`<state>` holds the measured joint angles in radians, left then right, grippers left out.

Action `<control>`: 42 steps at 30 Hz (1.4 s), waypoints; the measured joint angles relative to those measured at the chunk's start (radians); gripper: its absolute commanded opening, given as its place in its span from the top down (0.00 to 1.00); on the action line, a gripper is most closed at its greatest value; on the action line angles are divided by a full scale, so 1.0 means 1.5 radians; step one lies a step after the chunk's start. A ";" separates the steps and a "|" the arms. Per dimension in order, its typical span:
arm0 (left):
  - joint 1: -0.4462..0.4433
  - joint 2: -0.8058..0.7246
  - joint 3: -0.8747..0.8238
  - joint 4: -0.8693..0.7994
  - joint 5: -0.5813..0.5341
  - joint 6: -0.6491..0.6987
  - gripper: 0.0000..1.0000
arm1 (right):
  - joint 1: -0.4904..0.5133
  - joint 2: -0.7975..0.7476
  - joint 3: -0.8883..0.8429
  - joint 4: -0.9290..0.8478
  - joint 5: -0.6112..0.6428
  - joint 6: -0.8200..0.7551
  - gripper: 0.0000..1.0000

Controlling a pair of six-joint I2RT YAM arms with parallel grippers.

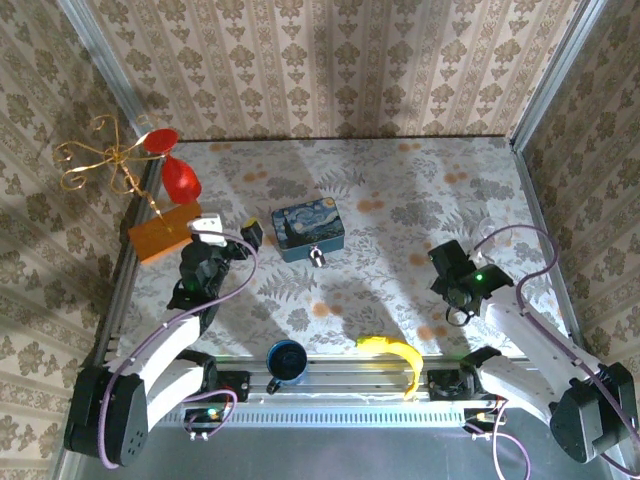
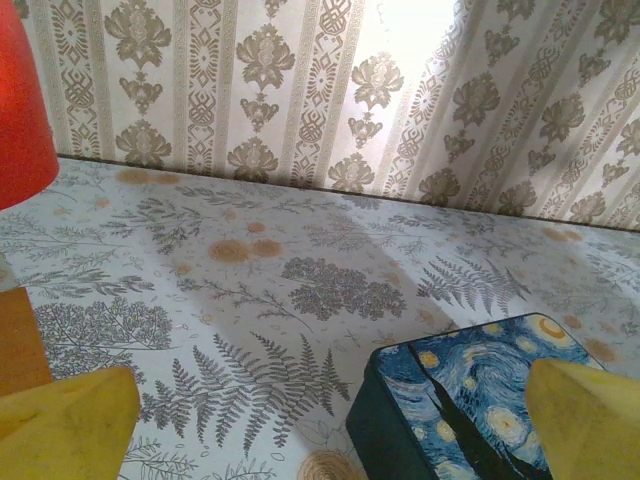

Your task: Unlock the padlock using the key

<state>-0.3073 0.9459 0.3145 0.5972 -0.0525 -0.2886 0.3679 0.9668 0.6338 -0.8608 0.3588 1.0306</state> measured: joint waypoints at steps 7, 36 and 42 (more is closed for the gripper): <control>0.000 -0.007 0.000 -0.013 0.001 -0.004 0.00 | -0.005 -0.011 -0.089 0.007 -0.078 0.065 0.61; 0.000 0.016 0.000 -0.013 0.039 -0.010 0.00 | -0.044 0.076 -0.114 0.115 -0.070 0.108 0.60; 0.000 0.016 0.000 -0.009 0.043 -0.015 0.00 | -0.044 0.123 -0.085 0.123 -0.070 0.098 0.60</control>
<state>-0.3073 0.9695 0.3145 0.5842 0.0116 -0.3115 0.3016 1.1519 0.5064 -0.6758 0.2535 1.1778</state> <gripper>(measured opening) 0.999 0.395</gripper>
